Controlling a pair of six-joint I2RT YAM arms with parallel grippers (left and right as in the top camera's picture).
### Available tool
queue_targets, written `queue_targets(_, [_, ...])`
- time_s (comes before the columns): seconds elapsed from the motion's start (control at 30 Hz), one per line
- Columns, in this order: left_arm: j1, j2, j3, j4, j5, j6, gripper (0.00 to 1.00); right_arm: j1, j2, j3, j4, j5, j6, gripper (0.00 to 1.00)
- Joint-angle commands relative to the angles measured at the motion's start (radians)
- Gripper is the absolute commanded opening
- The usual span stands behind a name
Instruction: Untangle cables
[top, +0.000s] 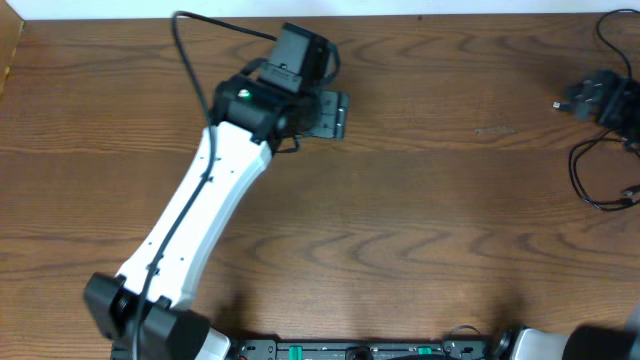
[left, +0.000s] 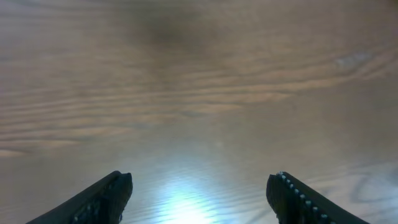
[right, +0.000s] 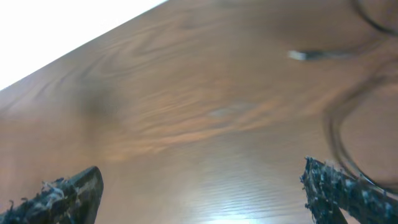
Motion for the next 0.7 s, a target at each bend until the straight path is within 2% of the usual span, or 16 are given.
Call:
queue_targets(0.0, [0.032,-0.074,0.003,-0.025,-0.118,0.051,0.98,0.080,-0.094,0.014,-0.053,0.011,-0.102,0.99])
queue_targets(0.23, [0.045,-0.075,0.003,-0.080,-0.141,0.050,0.98,0.211,-0.247,0.014,-0.152,0.282,-0.102,0.99])
queue_targets(0.67, [0.045,-0.075,0.003,-0.080,-0.141,0.050,0.98,0.211,-0.360,0.014,-0.193,0.295,-0.101,0.99])
